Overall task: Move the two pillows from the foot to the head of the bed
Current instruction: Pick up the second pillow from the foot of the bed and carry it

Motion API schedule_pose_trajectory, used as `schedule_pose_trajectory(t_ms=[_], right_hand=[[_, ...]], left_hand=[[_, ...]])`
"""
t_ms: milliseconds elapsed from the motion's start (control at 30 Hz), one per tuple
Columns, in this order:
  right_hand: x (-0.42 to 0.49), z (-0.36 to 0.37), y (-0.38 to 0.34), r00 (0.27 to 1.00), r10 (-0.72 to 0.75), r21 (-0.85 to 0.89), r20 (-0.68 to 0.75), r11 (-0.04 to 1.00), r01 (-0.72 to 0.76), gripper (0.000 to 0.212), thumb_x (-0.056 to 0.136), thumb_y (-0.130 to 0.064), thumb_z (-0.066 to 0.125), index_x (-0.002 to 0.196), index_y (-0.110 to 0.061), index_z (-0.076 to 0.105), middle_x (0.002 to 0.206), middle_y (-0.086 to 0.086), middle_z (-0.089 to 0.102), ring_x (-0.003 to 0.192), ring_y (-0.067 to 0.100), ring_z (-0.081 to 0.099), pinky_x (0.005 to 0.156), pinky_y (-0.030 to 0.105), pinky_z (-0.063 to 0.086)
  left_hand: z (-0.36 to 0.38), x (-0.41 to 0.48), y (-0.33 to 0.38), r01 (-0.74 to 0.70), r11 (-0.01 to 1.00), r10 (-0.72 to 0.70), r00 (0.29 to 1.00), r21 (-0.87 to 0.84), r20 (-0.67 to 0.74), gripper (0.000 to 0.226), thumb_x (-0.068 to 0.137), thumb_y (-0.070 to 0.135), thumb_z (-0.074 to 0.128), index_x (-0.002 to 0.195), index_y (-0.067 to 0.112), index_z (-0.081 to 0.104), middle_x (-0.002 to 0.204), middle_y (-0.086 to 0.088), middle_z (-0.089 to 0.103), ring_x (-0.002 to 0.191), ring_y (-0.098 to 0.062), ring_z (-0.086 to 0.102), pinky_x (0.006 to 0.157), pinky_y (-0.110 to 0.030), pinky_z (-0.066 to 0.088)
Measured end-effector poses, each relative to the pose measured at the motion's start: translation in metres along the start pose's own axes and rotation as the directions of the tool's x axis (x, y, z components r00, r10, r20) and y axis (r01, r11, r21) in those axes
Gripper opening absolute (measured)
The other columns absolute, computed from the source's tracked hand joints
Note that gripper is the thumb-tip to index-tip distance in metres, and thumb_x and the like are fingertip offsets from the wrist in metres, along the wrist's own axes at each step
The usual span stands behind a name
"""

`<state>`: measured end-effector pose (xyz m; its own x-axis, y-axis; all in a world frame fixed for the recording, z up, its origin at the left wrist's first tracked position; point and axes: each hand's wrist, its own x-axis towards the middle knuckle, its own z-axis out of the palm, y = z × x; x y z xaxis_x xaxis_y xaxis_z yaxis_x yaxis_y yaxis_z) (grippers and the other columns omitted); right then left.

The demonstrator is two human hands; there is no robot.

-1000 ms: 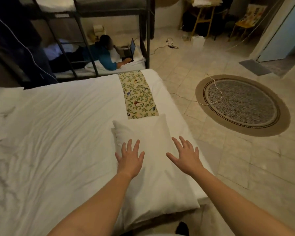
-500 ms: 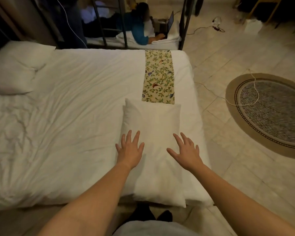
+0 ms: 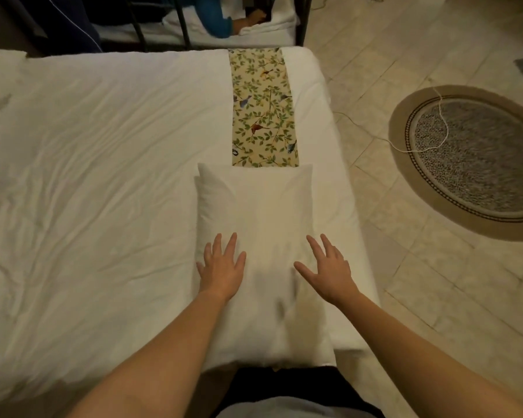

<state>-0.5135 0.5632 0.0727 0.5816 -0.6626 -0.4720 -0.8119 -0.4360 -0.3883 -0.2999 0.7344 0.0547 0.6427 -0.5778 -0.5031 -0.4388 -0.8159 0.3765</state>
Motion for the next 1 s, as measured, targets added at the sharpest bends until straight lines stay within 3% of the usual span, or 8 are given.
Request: schedule_pose_trajectory(t_ms=[333, 633, 733, 833, 1000], right_hand=[[0.087, 0.049, 0.019, 0.999, 0.031, 0.124, 0.044, 0.992, -0.036, 0.085, 0.094, -0.082, 0.042, 0.165, -0.052, 0.004, 0.178, -0.004, -0.002, 0.16, 0.033, 0.015, 0.126, 0.061, 0.02], [0.146, 0.078, 0.04, 0.991, 0.127, 0.322, 0.039, 0.937, -0.133, 0.093, 0.09, -0.087, 0.043, 0.165, -0.05, 0.0, 0.177, -0.003, -0.005, 0.162, 0.032, 0.014, 0.128, 0.058, 0.021], [0.152, 0.087, 0.042, 0.988, 0.138, 0.371, 0.073, 0.915, -0.156, 0.094, 0.091, -0.083, 0.048, 0.163, -0.052, -0.004, 0.177, -0.002, -0.008, 0.162, 0.029, 0.012, 0.129, 0.052, 0.02], [0.154, 0.091, 0.04, 0.986, 0.134, 0.405, 0.096, 0.9, -0.162, 0.094, 0.091, -0.08, 0.05, 0.163, -0.054, -0.006, 0.177, -0.005, -0.01, 0.161, 0.028, 0.021, 0.127, 0.048, 0.025], [0.152, 0.093, 0.031, 0.985, 0.15, 0.428, 0.082, 0.887, -0.171, 0.093, 0.095, -0.074, 0.052, 0.164, -0.052, -0.006, 0.176, -0.009, -0.009, 0.155, 0.028, 0.033, 0.12, 0.044, 0.032]], left_hand=[[0.034, 0.073, -0.039, 0.127, 0.989, -0.126, 0.992, -0.07, 0.019, 0.062, 0.106, 0.064, 0.032, 0.164, 0.053, 0.011, 0.176, 0.004, 0.005, 0.161, -0.028, 0.009, 0.125, -0.06, 0.02], [0.05, 0.124, -0.071, 0.142, 0.972, -0.143, 0.99, -0.185, 0.006, 0.07, 0.1, 0.073, 0.034, 0.159, 0.062, -0.002, 0.176, 0.006, -0.006, 0.161, -0.03, 0.016, 0.128, -0.049, 0.022], [0.057, 0.131, -0.076, 0.141, 0.966, -0.145, 0.989, -0.219, -0.003, 0.071, 0.098, 0.076, 0.036, 0.155, 0.067, -0.005, 0.175, 0.008, -0.006, 0.159, -0.03, 0.022, 0.127, -0.052, 0.026], [0.06, 0.135, -0.078, 0.145, 0.955, -0.157, 0.987, -0.259, -0.026, 0.075, 0.095, 0.079, 0.042, 0.154, 0.07, -0.003, 0.175, 0.01, -0.004, 0.16, -0.028, 0.021, 0.125, -0.058, 0.028], [0.062, 0.142, -0.078, 0.123, 0.93, -0.139, 0.99, -0.346, -0.022, 0.078, 0.096, 0.072, 0.052, 0.154, 0.07, 0.0, 0.174, 0.011, -0.005, 0.16, -0.024, 0.021, 0.127, -0.049, 0.027]])
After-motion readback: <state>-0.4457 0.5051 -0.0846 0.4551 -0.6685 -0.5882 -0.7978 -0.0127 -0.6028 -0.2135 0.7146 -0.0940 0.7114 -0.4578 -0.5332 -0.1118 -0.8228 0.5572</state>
